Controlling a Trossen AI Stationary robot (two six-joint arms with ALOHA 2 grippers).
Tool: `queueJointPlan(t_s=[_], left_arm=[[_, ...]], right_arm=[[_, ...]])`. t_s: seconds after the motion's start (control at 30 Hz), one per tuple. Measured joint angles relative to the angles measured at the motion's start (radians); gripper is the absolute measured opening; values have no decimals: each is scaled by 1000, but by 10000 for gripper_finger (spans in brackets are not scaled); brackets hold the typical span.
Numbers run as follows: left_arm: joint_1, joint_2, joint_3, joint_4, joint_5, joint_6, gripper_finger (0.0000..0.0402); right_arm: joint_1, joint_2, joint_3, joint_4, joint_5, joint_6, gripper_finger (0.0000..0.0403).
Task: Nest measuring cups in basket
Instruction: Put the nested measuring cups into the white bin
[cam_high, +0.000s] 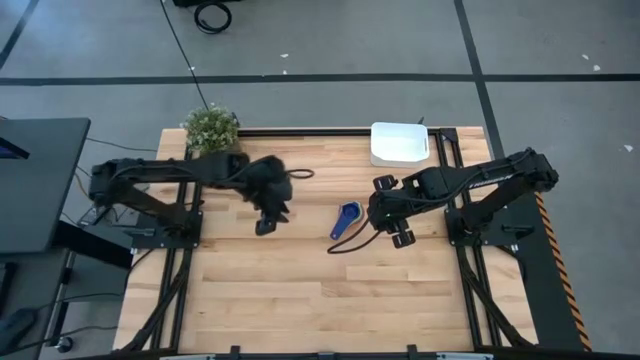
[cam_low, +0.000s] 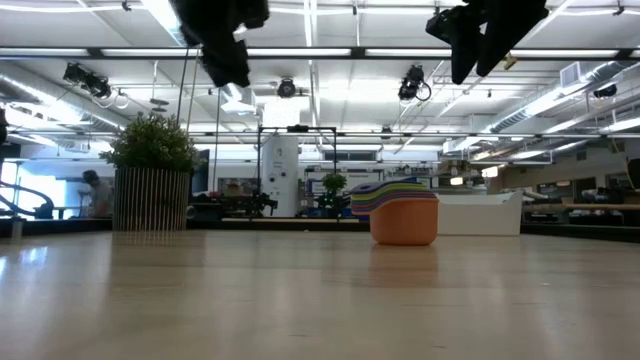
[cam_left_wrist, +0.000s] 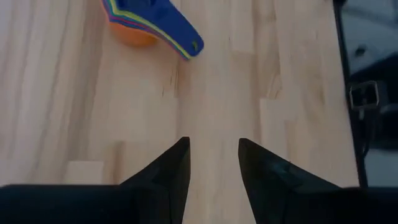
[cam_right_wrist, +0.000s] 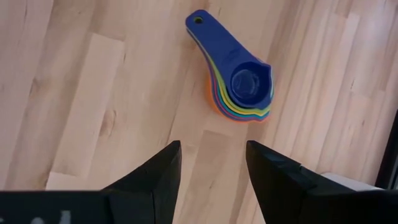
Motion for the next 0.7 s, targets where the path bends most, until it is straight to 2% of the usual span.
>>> queueJointPlan(t_s=[0.1, 0.23, 0.7], left_arm=[[-1, -85, -141, 164, -3, -82, 141], [-10, -142, -243, 299, -6, -131, 141], [-14, -160, -265, 332, -6, -159, 141]], right_arm=[[0, 0, 0, 2, 0, 0, 187], [-1, 0, 0, 30, 7, 0, 187], [-19, 0, 0, 108, 20, 3, 196]])
